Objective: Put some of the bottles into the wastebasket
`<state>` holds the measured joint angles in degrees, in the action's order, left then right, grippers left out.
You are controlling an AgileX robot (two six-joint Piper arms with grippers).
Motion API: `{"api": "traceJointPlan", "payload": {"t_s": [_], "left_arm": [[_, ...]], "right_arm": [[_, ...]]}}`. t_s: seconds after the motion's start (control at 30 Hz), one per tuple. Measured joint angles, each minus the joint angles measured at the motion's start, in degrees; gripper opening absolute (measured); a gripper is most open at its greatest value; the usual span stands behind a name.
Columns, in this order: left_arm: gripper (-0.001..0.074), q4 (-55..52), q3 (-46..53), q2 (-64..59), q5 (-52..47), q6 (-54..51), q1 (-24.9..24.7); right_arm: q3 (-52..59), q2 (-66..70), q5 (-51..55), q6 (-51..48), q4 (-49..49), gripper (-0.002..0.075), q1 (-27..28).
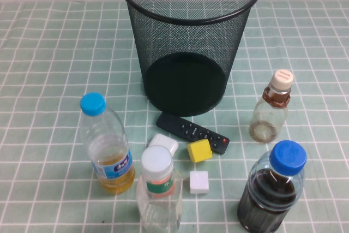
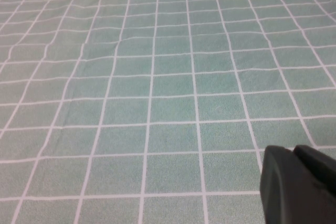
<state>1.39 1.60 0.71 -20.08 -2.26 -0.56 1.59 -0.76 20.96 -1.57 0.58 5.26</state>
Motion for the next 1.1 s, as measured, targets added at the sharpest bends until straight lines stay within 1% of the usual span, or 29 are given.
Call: {"api": "traceJointPlan", "payload": {"t_s": [0.1, 0.17, 0.33, 0.43, 0.53, 0.6, 0.67, 0.8, 0.9, 1.0, 1.1], "left_arm": [[-0.0005, 0.13, 0.00, 0.00, 0.67, 0.13, 0.00], [-0.0005, 2.47, 0.00, 0.00, 2.47, 0.97, 0.00], [-0.0005, 16.98, 0.00, 0.00, 9.75, 4.83, 0.00], [-0.0005, 22.52, 0.00, 0.00, 13.49, 5.53, 0.00], [-0.0005, 26.25, -0.38, 0.00, 14.03, 5.91, 0.00], [-0.0005, 27.41, -3.72, 0.00, 9.74, 5.59, 0.00], [-0.0005, 27.68, -9.27, -0.11, 3.68, 3.32, -0.11], [-0.0005, 27.68, -22.85, -4.51, -11.73, -4.68, -0.45], [-0.0005, 27.68, -30.73, -9.13, -21.56, -9.42, -0.89], [-0.0005, 27.58, -34.72, -13.42, -24.46, -11.54, -3.91], [-0.0005, 27.38, -36.12, -18.01, -24.74, -12.95, -9.84]], "right_arm": [[0.00, 0.00, 0.00, 0.00, 0.00, -0.0008, 0.00], [0.00, 0.00, 0.00, 0.00, 0.00, -0.0008, 0.00], [0.00, 0.00, 0.00, 0.00, 0.00, -0.0008, 0.00], [0.00, 0.00, 0.00, 0.00, 0.00, -0.0008, 0.00], [0.00, 0.00, 0.00, 0.00, 0.00, -0.0008, 0.00], [0.00, 0.00, 0.00, 0.00, 0.00, -0.0008, 0.00], [0.00, 0.00, 0.00, 0.00, 0.00, -0.0008, 0.00], [0.00, 0.00, 0.00, 0.00, 0.00, -0.0008, 0.00], [0.00, 0.00, 0.00, 0.00, 0.00, -0.0008, 0.00], [0.00, 0.00, 0.00, 0.00, 0.00, -0.0008, 0.00], [0.00, 0.00, 0.00, 0.00, 0.00, -0.0008, 0.00]]}}
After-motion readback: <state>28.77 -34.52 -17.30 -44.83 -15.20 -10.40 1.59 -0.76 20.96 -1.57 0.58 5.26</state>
